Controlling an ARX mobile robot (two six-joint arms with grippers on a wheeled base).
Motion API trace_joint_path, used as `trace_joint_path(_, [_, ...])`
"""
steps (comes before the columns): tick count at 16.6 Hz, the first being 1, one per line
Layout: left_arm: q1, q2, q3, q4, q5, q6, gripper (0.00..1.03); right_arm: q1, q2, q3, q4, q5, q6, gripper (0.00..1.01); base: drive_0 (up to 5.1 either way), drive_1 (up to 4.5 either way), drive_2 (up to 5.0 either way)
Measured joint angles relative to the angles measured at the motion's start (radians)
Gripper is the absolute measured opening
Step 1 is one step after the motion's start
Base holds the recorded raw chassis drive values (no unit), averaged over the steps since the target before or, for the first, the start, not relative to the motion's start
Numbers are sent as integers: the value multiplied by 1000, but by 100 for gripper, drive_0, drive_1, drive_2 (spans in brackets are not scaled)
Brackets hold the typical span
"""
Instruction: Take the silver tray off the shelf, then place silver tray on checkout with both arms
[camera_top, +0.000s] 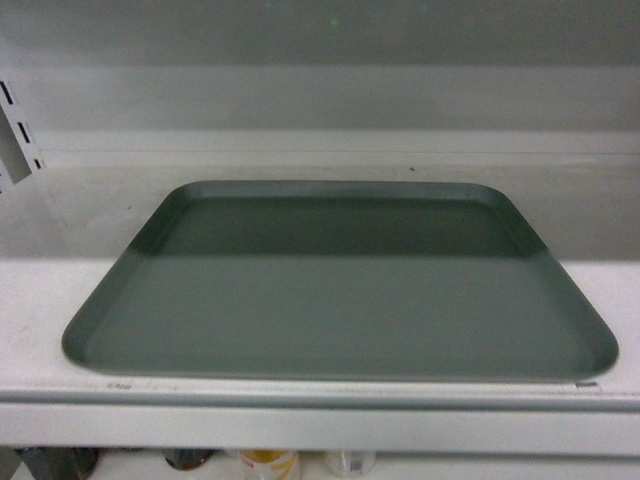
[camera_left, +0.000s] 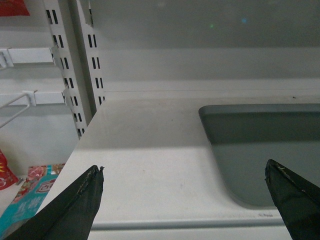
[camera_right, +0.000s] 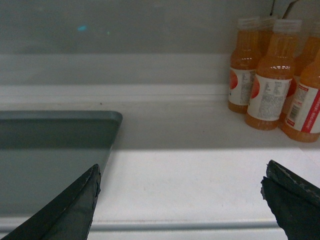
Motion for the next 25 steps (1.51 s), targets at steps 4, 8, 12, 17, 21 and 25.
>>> trace_joint_path(4, [0, 0, 0, 3, 0, 0, 98, 0, 0, 0, 1, 0, 0, 98, 16, 449, -417])
trace_joint_path(8, [0, 0, 0, 6, -1, 0, 98, 0, 0, 0, 4, 0, 0, 98, 16, 449, -417])
trace_joint_path(12, [0, 0, 0, 6, -1, 0, 98, 0, 0, 0, 4, -1, 0, 98, 16, 449, -417])
trace_joint_path(17, [0, 0, 0, 6, -1, 0, 98, 0, 0, 0, 4, 0, 0, 98, 3, 90, -83])
trace_joint_path(21, [0, 0, 0, 6, -1, 0, 98, 0, 0, 0, 4, 0, 0, 98, 0, 0, 0])
trace_joint_path(25, [-104, 130, 76, -128, -169, -58, 98, -10, 140, 20, -18, -4, 86, 98, 0, 0, 0])
